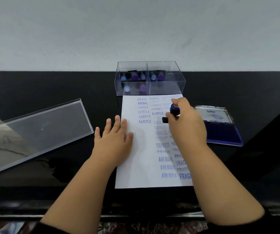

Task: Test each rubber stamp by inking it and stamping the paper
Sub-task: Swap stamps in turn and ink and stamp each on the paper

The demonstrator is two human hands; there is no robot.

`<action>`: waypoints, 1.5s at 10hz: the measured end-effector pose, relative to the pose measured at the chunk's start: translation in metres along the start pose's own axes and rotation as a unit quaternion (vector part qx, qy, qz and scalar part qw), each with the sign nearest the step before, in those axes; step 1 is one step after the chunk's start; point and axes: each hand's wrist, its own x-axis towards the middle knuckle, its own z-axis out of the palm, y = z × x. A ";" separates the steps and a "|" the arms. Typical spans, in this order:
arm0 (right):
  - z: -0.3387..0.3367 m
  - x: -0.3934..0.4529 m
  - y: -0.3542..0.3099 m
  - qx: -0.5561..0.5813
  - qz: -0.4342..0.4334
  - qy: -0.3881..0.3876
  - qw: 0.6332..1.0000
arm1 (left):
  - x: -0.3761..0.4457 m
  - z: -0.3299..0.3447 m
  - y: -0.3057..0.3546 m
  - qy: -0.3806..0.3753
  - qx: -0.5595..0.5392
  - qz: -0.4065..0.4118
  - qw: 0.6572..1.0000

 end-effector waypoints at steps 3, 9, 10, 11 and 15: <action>0.028 0.002 -0.015 0.019 -0.020 -0.038 0.999 | 0.003 0.001 -0.001 -0.013 0.014 -0.006 1.000; 0.044 -0.002 -0.019 0.013 -0.056 -0.074 0.996 | 0.004 0.002 -0.001 -0.018 0.024 0.003 1.000; 0.046 -0.003 -0.020 0.009 -0.061 -0.072 0.995 | 0.004 0.003 -0.001 -0.016 0.023 0.004 1.000; 0.047 -0.003 -0.019 -0.002 -0.066 -0.066 0.996 | 0.004 0.003 -0.001 -0.016 0.022 0.003 1.000; 0.036 0.006 -0.009 0.089 -0.015 -0.003 0.996 | 0.002 0.002 -0.001 -0.007 0.014 0.002 1.000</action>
